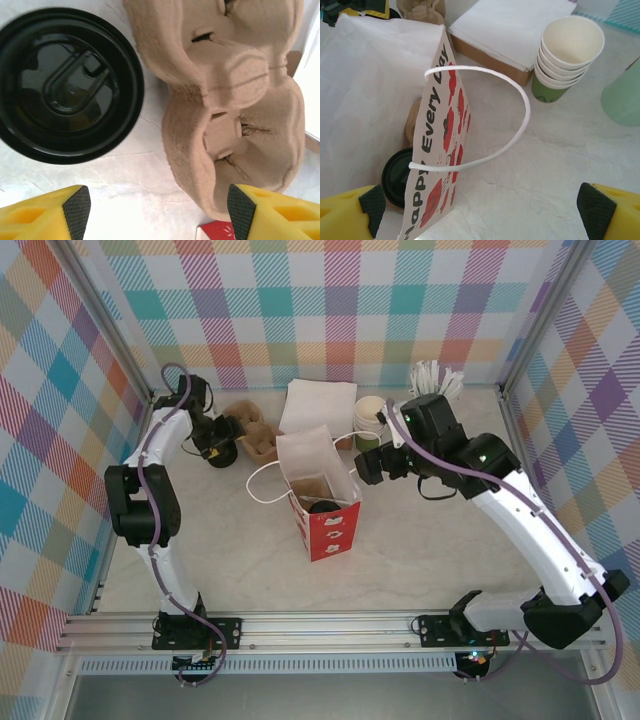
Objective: Pack the takeout coffee
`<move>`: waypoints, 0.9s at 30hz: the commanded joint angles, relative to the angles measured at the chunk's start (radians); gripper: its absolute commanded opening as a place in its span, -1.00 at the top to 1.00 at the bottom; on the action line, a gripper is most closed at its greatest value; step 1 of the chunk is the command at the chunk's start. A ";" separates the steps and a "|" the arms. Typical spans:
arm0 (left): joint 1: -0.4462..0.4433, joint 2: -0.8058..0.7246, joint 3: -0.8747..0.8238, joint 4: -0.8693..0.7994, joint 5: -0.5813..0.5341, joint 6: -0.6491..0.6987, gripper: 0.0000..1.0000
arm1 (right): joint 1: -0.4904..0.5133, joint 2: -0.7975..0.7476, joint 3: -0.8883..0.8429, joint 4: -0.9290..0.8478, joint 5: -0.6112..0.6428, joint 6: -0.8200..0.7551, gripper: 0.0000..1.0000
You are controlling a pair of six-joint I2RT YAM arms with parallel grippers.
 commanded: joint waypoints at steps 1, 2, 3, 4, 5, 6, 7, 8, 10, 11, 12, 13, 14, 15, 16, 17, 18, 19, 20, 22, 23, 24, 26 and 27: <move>-0.017 0.000 0.035 0.021 0.025 -0.025 -0.50 | -0.029 0.034 0.033 -0.045 -0.130 0.067 -0.99; -0.018 -0.001 0.037 0.025 0.026 -0.028 -0.51 | -0.030 0.046 0.029 -0.054 -0.157 0.087 -0.99; -0.018 -0.001 0.038 0.026 0.026 -0.030 -0.51 | -0.030 0.058 0.025 -0.062 -0.185 0.098 -0.99; -0.019 -0.001 0.038 0.027 0.026 -0.029 -0.51 | -0.030 0.073 0.022 -0.069 -0.209 0.114 -1.00; -0.019 -0.003 0.039 0.027 0.026 -0.029 -0.51 | -0.030 0.087 0.016 -0.066 -0.232 0.135 -0.99; -0.019 -0.003 0.040 0.027 0.027 -0.029 -0.51 | -0.030 0.098 0.012 -0.057 -0.265 0.149 -1.00; -0.020 -0.003 0.041 0.026 0.029 -0.030 -0.51 | -0.029 0.114 0.011 -0.044 -0.306 0.165 -1.00; -0.020 -0.002 0.043 0.024 0.029 -0.028 -0.52 | -0.030 0.132 0.015 -0.033 -0.343 0.185 -0.97; -0.019 -0.003 0.047 0.018 0.028 -0.022 -0.52 | -0.030 0.165 0.026 -0.024 -0.398 0.209 -0.84; -0.019 -0.003 0.049 0.015 0.027 -0.019 -0.52 | -0.030 0.184 0.034 -0.029 -0.413 0.215 -0.75; -0.019 -0.004 0.048 0.012 0.025 -0.016 -0.52 | -0.029 0.199 0.041 -0.036 -0.418 0.217 -0.66; -0.020 -0.005 0.049 0.011 0.024 -0.012 -0.52 | -0.030 0.214 0.047 -0.044 -0.420 0.217 -0.59; -0.020 -0.006 0.046 0.010 0.022 -0.012 -0.52 | -0.030 0.226 0.054 -0.053 -0.425 0.216 -0.48; -0.020 -0.007 0.047 0.010 0.021 -0.011 -0.52 | -0.030 0.239 0.059 -0.061 -0.428 0.214 -0.38; -0.019 -0.008 0.046 0.010 0.023 -0.012 -0.52 | -0.030 0.250 0.066 -0.070 -0.433 0.211 -0.23; -0.019 -0.009 0.046 0.008 0.023 -0.012 -0.52 | -0.030 0.256 0.074 -0.081 -0.429 0.208 -0.09; -0.020 -0.011 0.046 0.009 0.024 -0.011 -0.52 | -0.030 0.257 0.078 -0.088 -0.417 0.207 0.01; -0.019 -0.014 0.046 0.009 0.024 -0.012 -0.52 | -0.030 0.256 0.080 -0.095 -0.395 0.203 0.12; -0.021 -0.016 0.047 0.008 0.024 -0.010 -0.52 | -0.030 0.251 0.079 -0.097 -0.375 0.199 0.25; -0.023 -0.020 0.049 0.007 0.026 -0.007 -0.52 | -0.030 0.237 0.079 -0.107 -0.328 0.194 0.52; -0.025 -0.021 0.052 0.005 0.030 -0.007 -0.52 | -0.032 0.231 0.079 -0.115 -0.307 0.187 0.62; -0.029 -0.023 0.054 0.002 0.032 -0.008 -0.52 | -0.034 0.226 0.081 -0.124 -0.288 0.184 0.71; -0.037 -0.024 0.063 0.001 0.038 -0.009 -0.52 | -0.045 0.212 0.077 -0.134 -0.255 0.177 0.85; -0.043 -0.024 0.068 0.000 0.040 -0.011 -0.52 | -0.054 0.205 0.074 -0.139 -0.242 0.173 0.89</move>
